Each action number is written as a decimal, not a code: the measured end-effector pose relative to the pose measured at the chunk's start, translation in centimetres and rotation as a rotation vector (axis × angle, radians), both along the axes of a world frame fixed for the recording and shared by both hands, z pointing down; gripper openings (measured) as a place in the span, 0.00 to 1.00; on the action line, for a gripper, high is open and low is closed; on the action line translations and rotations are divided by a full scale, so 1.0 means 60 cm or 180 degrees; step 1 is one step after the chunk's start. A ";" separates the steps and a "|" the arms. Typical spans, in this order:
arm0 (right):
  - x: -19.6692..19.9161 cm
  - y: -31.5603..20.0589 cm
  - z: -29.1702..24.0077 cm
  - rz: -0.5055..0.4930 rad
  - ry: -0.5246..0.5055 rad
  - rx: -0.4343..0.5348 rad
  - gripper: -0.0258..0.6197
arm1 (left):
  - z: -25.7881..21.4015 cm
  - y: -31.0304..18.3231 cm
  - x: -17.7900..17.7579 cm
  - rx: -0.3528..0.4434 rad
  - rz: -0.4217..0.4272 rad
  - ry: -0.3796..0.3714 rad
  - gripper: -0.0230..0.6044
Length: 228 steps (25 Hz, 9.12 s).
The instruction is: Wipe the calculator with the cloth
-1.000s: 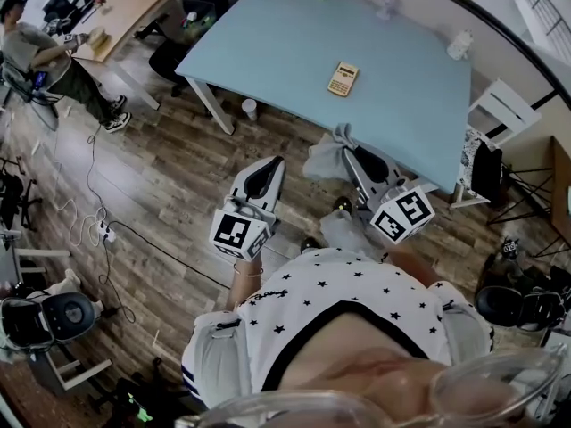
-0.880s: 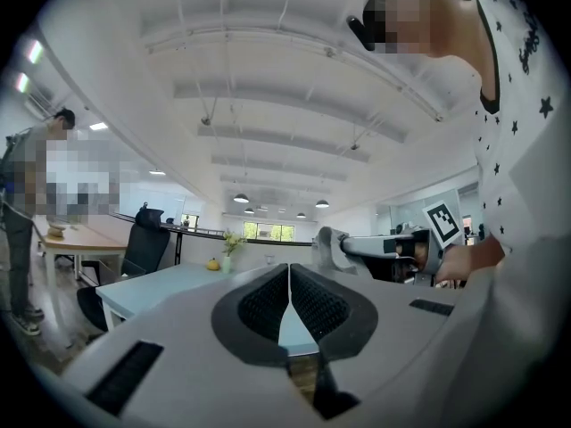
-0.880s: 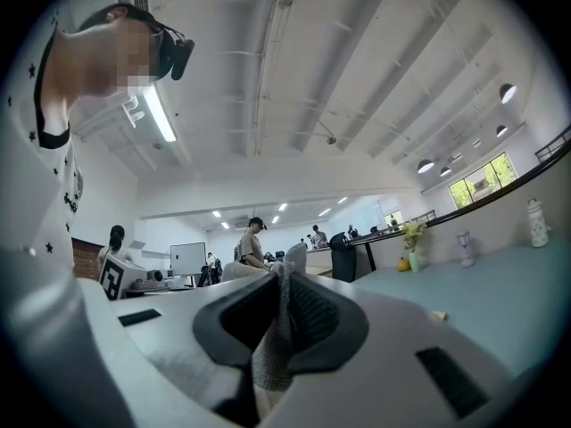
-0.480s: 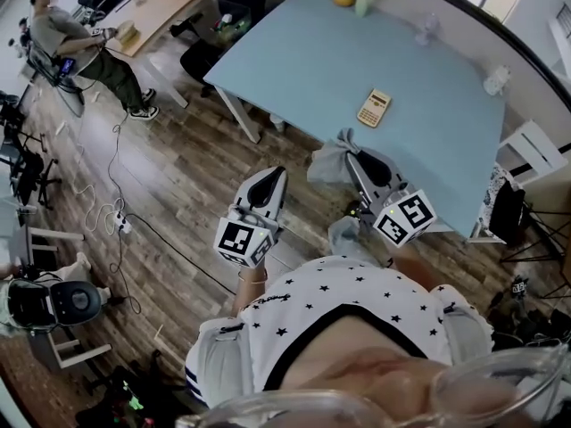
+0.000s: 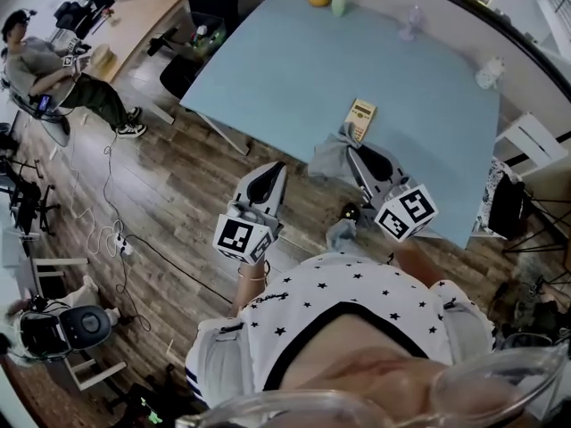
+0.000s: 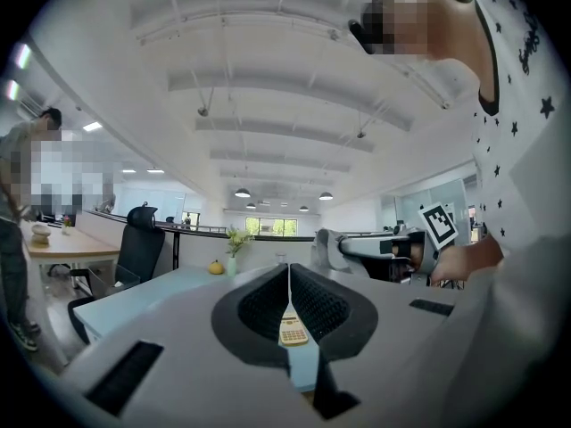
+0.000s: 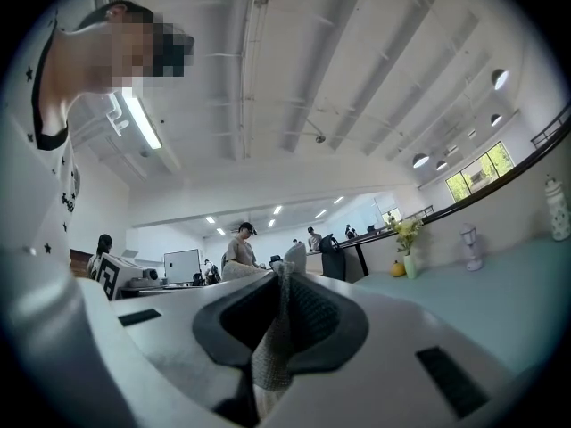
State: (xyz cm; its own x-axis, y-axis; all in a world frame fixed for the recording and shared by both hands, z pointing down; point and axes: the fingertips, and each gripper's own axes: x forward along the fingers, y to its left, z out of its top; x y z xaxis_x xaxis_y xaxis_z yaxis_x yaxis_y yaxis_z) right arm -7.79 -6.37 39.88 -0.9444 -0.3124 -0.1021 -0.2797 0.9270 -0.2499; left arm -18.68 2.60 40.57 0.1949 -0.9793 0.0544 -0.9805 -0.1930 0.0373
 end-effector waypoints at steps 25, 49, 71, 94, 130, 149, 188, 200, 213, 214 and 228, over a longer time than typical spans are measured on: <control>0.090 -0.269 0.000 0.0599 -0.0082 -0.0093 0.09 | -0.013 -0.308 0.065 -0.0014 0.0604 -0.0080 0.09; 0.040 -0.429 0.152 0.1368 0.0704 -0.0546 0.09 | 0.025 -0.484 -0.010 -0.0260 0.1239 -0.0082 0.09; -0.081 -0.444 0.396 0.0920 0.2041 -0.0780 0.09 | 0.047 -0.437 -0.117 -0.0364 0.0762 0.0128 0.09; -0.021 -0.449 0.430 0.1254 0.2262 -0.0928 0.09 | 0.045 -0.421 -0.114 -0.0363 0.0833 0.0138 0.09; -0.001 -0.436 0.350 0.1455 0.1831 -0.0836 0.09 | 0.036 -0.438 -0.077 -0.0325 0.1089 0.0106 0.09; -0.082 -0.363 0.422 0.0854 0.2230 -0.0840 0.09 | 0.041 -0.417 -0.104 -0.0375 0.0906 0.0189 0.09; 0.034 -0.367 0.401 0.1433 0.2071 -0.1001 0.09 | 0.047 -0.454 -0.049 -0.0424 0.1239 0.0102 0.09; -0.083 -0.292 0.410 0.0658 0.2184 -0.0801 0.09 | 0.046 -0.446 -0.067 -0.0418 0.1138 0.0091 0.09; -0.035 -0.294 0.418 0.0863 0.2281 -0.0872 0.09 | 0.051 -0.452 -0.052 -0.0466 0.1268 0.0069 0.09; -0.028 -0.292 0.420 0.0888 0.2284 -0.0897 0.09 | 0.053 -0.452 -0.051 -0.0472 0.1281 0.0063 0.09; 0.035 -0.281 0.452 0.1049 0.2465 -0.1024 0.09 | 0.046 -0.466 -0.034 -0.0402 0.1357 0.0047 0.09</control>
State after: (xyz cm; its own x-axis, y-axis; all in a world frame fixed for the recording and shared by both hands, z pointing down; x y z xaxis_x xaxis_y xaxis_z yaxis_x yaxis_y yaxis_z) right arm -5.71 -23.22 67.01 -0.5697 -0.4832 0.6648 -0.7168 0.6878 -0.1144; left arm -20.73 -25.37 43.30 0.5816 -0.7971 0.1626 -0.8134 -0.5730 0.1001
